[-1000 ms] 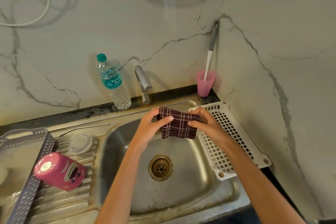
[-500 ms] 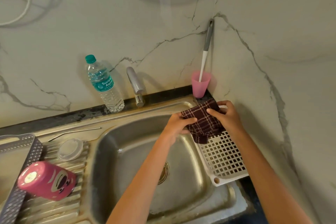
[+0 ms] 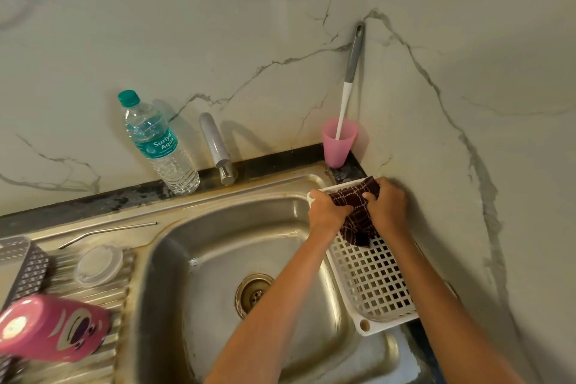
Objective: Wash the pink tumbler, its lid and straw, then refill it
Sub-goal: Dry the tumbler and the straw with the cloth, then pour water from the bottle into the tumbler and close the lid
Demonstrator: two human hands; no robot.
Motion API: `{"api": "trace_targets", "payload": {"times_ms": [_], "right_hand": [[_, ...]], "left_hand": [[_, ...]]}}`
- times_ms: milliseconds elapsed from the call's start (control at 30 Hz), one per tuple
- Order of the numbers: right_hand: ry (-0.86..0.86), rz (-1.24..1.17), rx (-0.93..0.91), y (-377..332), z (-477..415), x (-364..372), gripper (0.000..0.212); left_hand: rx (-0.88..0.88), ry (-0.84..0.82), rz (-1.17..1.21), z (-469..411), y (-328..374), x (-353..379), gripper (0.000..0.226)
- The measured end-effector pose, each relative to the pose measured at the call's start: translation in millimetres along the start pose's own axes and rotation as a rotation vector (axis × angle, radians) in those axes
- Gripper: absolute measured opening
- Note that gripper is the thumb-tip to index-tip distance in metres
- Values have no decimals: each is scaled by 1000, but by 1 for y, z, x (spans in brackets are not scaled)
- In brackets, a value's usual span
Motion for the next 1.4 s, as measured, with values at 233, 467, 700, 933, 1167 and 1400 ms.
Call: {"api": "trace_targets", "payload": {"times_ms": [233,467,700,933,1167,1400], "right_hand": [[147,305,-204,0,17,6,45],[41,341,-199,6,26,18,11],[46,303,-197,-16,37,11,22],[-118,68,-450,-86,114,43,17],[-343,-46,-687,-201,182,86,21],[-387,-234,-586,-300,163,103,28]], "left_hand": [[347,22,-426,3,1,3,36],[401,-85,-645,3,-2,11,18],[557,100,-427,37,-8,-40,11],[344,351,-139,106,-108,-135,13],[200,674,22,96,-134,-239,31],[191,647,24,12,-124,-318,87]]}}
Point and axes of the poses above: each hand's wrist, its own z-axis away from the middle knuckle, its own x-axis out of the palm, y = z × x, the point moved 4 cm from there along -z, towards the middle knuckle, and after that the axes turned 12 degrees about x, right-handed, at the moved point
